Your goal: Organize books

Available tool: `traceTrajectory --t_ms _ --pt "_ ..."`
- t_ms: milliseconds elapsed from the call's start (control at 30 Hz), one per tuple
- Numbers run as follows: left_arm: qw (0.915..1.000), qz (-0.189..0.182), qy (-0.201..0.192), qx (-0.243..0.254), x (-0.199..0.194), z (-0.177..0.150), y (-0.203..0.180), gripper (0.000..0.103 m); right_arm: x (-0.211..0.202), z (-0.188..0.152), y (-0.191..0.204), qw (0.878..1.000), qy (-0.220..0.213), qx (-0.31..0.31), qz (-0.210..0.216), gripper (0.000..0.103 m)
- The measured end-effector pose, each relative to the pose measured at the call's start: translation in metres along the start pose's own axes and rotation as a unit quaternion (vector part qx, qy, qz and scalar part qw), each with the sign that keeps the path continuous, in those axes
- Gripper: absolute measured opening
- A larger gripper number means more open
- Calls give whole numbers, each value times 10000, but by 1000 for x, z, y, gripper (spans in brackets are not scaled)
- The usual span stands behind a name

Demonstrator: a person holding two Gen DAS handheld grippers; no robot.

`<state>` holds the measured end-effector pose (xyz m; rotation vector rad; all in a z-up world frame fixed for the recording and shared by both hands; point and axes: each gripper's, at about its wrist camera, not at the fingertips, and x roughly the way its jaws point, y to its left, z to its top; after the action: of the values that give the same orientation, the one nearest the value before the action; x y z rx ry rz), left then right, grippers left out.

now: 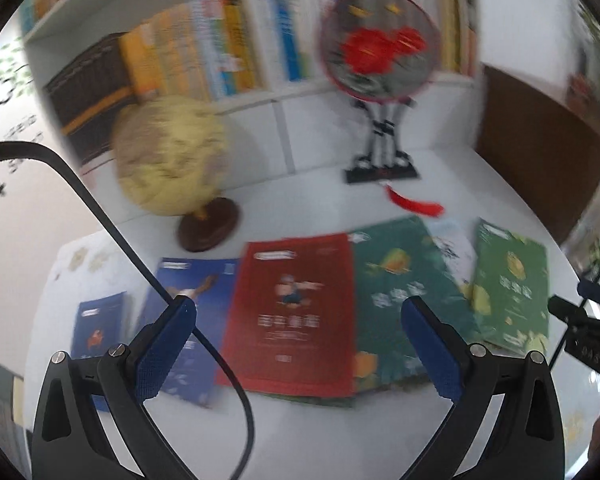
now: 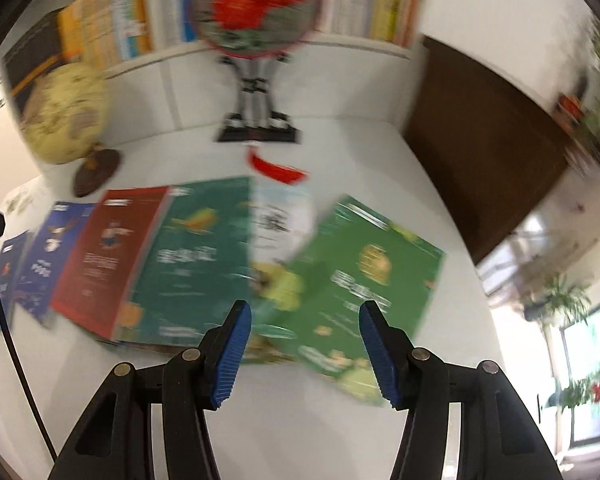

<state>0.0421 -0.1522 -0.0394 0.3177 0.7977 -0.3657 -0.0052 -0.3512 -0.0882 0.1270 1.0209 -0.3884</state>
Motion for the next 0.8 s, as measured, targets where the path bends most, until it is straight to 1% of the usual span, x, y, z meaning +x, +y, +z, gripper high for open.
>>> traceTrajectory --t_ms 100,233,367,433,500,633,733,800 --pt "9993 -242 107 273 7 1 -25 102 10 -8 -33 9995 181 264 -26 55" --pt "9957 -731 110 566 18 3 -51 102 21 -18 -57 9970 341 692 19 55" --pt "9893 -1075 196 964 39 10 -79 102 32 -28 -72 9933 507 1030 -121 55" --pt "9845 -1310 233 1144 52 16 -95 102 37 -33 -78 9912 584 1192 -16 55" --pt "9805 -1429 241 1331 64 20 -111 102 45 -37 -85 9891 623 1333 51 55" --pt "9762 -1471 292 1566 94 20 -141 102 61 -38 -92 9877 660 1416 -66 55" --pt "9766 -1385 344 1607 112 18 -159 102 72 -37 -96 9882 599 1396 -166 55" --pt "9775 -1215 388 1680 123 15 -171 102 80 -35 -98 9894 520 1311 -336 55"
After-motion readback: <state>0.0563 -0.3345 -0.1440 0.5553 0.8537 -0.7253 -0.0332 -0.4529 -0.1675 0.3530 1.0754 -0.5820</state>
